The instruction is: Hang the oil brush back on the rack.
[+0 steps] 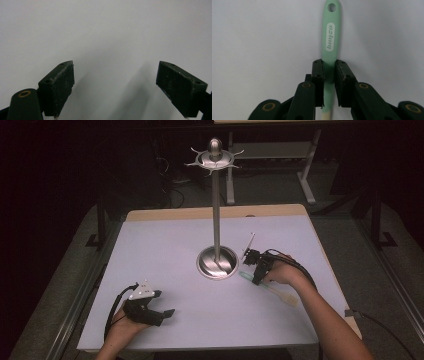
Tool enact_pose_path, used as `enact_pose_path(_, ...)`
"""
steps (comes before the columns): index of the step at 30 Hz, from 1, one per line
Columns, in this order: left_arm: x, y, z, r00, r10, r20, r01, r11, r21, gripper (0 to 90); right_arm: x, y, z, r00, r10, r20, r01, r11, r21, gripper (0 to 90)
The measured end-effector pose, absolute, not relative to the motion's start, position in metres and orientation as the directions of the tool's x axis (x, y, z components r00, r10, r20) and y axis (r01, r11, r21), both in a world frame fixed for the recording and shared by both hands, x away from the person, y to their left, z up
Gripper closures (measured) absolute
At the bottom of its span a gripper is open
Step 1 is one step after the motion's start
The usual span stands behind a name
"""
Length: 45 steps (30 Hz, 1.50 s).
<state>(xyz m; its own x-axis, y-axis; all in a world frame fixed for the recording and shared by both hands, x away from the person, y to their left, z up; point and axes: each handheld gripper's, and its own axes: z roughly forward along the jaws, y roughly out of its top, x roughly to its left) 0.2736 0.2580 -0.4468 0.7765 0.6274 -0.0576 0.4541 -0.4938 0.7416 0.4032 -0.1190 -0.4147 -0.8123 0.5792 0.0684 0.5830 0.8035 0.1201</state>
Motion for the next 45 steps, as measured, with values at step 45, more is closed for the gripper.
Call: enact_pose_path(45,0.273,0.257,-0.446,0.781,0.623,-0.051,0.448,-0.501,0.741,14.6,0.369,-0.201,-0.346,-0.772,0.625,0.115,0.446,0.403,0.8,78.3)
